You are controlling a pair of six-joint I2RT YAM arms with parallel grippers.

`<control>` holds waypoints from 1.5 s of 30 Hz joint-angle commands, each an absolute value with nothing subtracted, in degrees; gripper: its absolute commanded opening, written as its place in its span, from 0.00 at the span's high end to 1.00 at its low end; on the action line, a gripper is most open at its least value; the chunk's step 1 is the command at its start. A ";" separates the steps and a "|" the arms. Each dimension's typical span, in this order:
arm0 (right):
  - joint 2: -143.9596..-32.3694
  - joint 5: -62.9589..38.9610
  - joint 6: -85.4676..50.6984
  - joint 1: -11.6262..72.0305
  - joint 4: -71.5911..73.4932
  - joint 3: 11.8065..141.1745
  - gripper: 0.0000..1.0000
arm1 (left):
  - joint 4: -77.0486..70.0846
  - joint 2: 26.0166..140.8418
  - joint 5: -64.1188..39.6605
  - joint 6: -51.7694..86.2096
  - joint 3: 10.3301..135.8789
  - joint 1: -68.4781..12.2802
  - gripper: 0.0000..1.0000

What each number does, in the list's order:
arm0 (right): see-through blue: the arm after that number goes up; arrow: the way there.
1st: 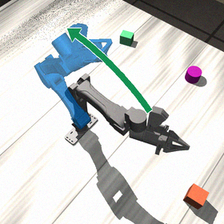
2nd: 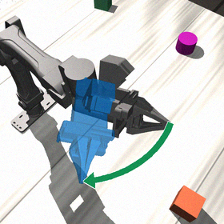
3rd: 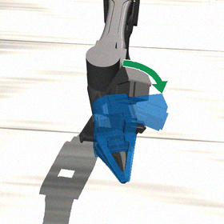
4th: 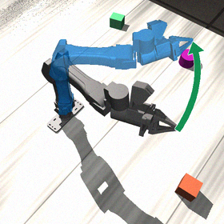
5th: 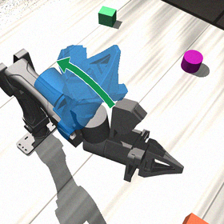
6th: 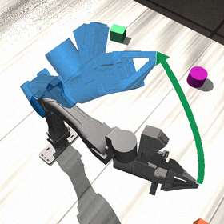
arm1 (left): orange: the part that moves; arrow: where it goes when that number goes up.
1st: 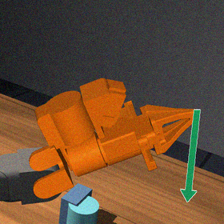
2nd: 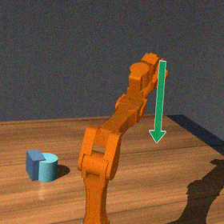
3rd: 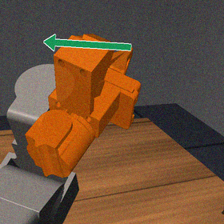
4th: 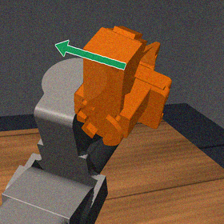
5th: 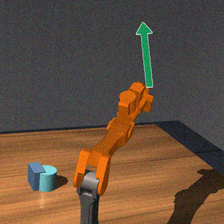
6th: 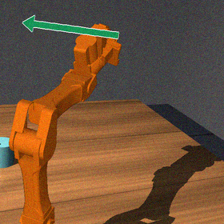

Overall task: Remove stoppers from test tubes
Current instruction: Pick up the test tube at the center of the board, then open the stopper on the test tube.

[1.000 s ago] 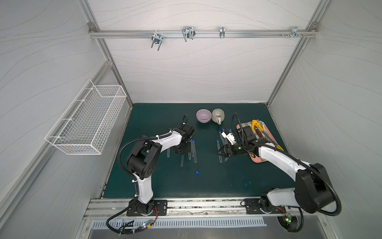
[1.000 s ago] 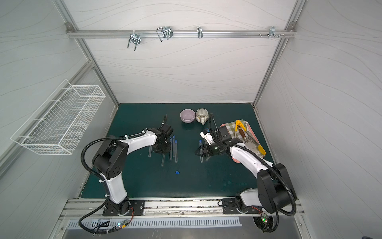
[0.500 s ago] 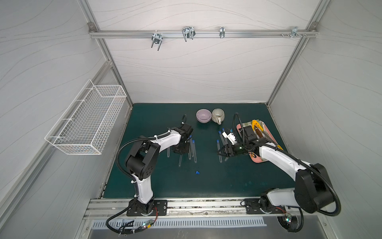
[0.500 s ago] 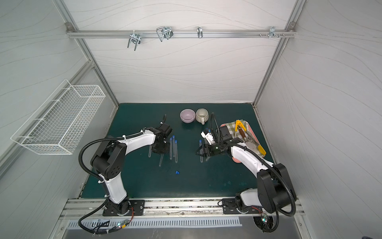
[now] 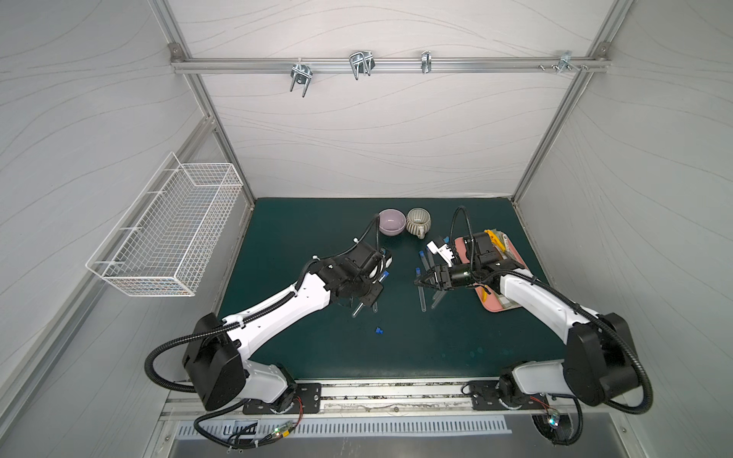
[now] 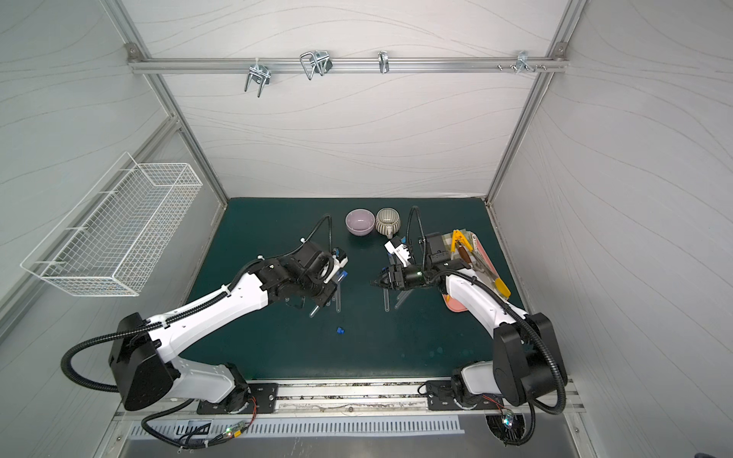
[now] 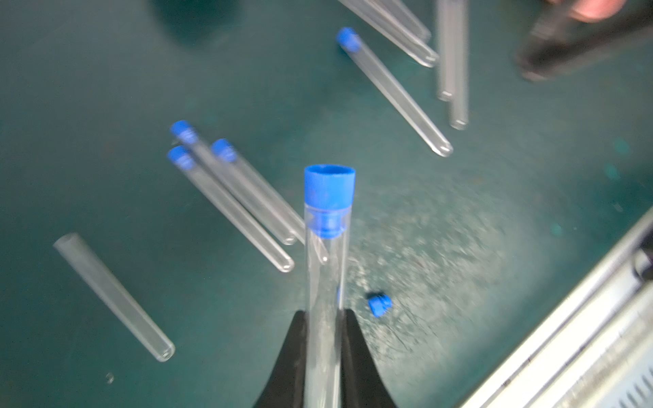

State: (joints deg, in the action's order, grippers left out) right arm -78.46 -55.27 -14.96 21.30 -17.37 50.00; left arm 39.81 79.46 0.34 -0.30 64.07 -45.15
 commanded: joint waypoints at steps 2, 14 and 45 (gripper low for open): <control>-80.50 -61.04 -16.02 22.17 -14.62 50.96 0.32 | 37.23 79.68 -2.85 -5.59 62.74 -46.95 0.96; -87.17 -62.54 -15.96 28.02 -12.13 52.98 0.36 | 35.38 78.71 -7.11 -6.81 60.85 -49.67 0.96; -91.17 -60.04 -13.23 31.30 -14.31 54.31 0.82 | 35.06 79.28 -6.19 -6.60 60.38 -49.97 0.98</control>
